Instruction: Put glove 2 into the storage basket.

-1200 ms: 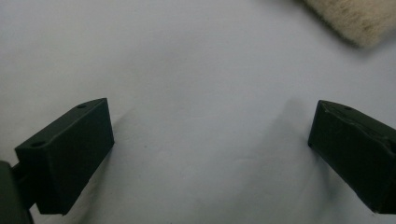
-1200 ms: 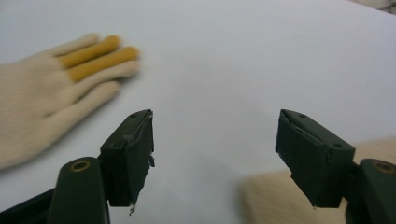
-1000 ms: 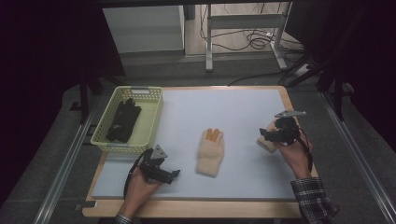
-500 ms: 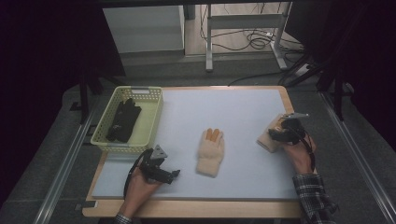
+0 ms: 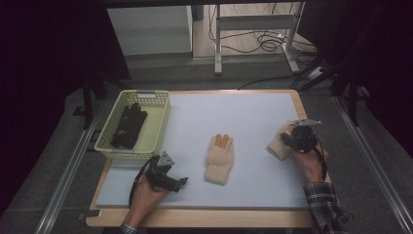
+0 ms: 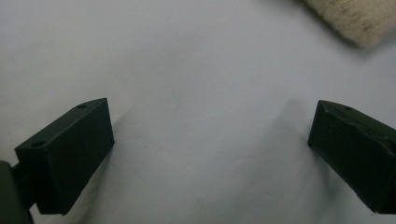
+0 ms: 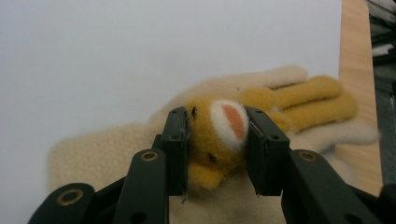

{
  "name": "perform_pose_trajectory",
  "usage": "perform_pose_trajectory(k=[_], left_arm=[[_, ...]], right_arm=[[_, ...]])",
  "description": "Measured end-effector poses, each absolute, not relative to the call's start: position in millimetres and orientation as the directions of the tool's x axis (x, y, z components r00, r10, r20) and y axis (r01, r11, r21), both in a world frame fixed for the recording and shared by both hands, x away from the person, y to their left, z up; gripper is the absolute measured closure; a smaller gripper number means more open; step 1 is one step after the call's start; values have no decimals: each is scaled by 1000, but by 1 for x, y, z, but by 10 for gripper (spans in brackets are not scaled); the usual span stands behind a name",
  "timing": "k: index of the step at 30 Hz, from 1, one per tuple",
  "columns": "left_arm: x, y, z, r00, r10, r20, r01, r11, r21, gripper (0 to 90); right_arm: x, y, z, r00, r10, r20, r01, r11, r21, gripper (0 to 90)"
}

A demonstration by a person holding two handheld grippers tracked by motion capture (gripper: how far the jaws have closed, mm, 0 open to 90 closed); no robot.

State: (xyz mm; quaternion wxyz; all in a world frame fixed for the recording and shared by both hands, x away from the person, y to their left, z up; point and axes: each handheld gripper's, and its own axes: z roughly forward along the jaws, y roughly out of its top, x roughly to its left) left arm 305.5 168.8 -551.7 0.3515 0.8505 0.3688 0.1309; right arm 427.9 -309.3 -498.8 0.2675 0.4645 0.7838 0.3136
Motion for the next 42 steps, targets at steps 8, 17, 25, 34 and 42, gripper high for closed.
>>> perform_pose_trajectory(k=[8, 17, 25, 34, 42], left_arm=[[305, 169, -552, 694, 720, -36, 535, -481, 694, 3], [305, 169, -552, 694, 719, -35, 535, -481, 695, 2], [306, 169, -552, 692, 721, -36, 534, -479, 697, 3], [306, 169, -552, 692, 721, -36, 534, -479, 697, 3], [306, 169, -552, 692, 721, -36, 534, -477, 698, 3]], right_arm=[[406, -287, -472, -505, 857, -105, 497, 388, 776, 620], [382, -246, -447, -627, 775, -79, 421, 422, 802, 618], [366, -207, -434, -720, 693, -44, 377, 443, 813, 614], [353, -143, -439, -825, 565, -7, 336, 502, 797, 606], [364, -111, -479, -829, 559, -14, 368, 564, 740, 544]])
